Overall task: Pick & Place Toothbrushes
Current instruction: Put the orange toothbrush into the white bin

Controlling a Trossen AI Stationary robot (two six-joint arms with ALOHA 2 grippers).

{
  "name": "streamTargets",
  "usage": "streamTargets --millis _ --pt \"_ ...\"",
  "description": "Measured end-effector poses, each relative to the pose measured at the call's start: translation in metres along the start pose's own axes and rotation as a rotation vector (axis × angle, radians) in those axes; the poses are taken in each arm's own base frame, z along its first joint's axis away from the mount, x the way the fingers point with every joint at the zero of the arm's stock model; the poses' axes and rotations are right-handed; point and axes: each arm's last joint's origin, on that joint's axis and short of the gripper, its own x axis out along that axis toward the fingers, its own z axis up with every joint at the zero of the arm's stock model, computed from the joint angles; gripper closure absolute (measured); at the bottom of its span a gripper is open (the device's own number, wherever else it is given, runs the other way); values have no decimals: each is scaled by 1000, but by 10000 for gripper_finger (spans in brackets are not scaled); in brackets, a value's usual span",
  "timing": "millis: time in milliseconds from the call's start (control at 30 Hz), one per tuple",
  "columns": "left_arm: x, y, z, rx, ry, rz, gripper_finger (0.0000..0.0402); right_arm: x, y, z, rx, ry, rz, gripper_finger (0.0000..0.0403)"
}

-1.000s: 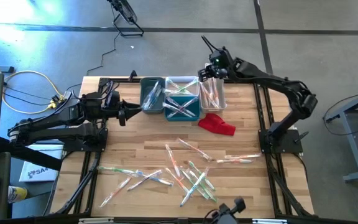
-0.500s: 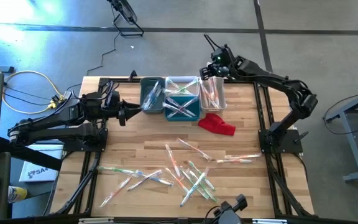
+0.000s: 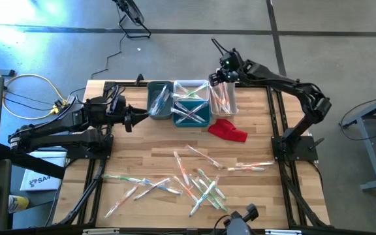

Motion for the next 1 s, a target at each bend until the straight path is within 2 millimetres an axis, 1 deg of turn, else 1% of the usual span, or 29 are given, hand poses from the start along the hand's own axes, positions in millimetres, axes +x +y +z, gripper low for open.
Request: streamTargets --millis 167,433,600,933,1000 --pt "0 0 0 -3 0 0 226 8 -1 -4 -4 38 -8 383" --pt "0 0 0 -3 1 1 226 9 -4 -10 -7 105 -27 383" --pt "0 0 0 -3 1 1 226 13 -6 -13 -19 115 -81 383" --pt "0 1 -1 -3 13 10 226 53 -8 -29 -32 209 -112 383" --pt "0 2 -2 -3 24 17 226 58 -7 -31 -29 223 -98 383"
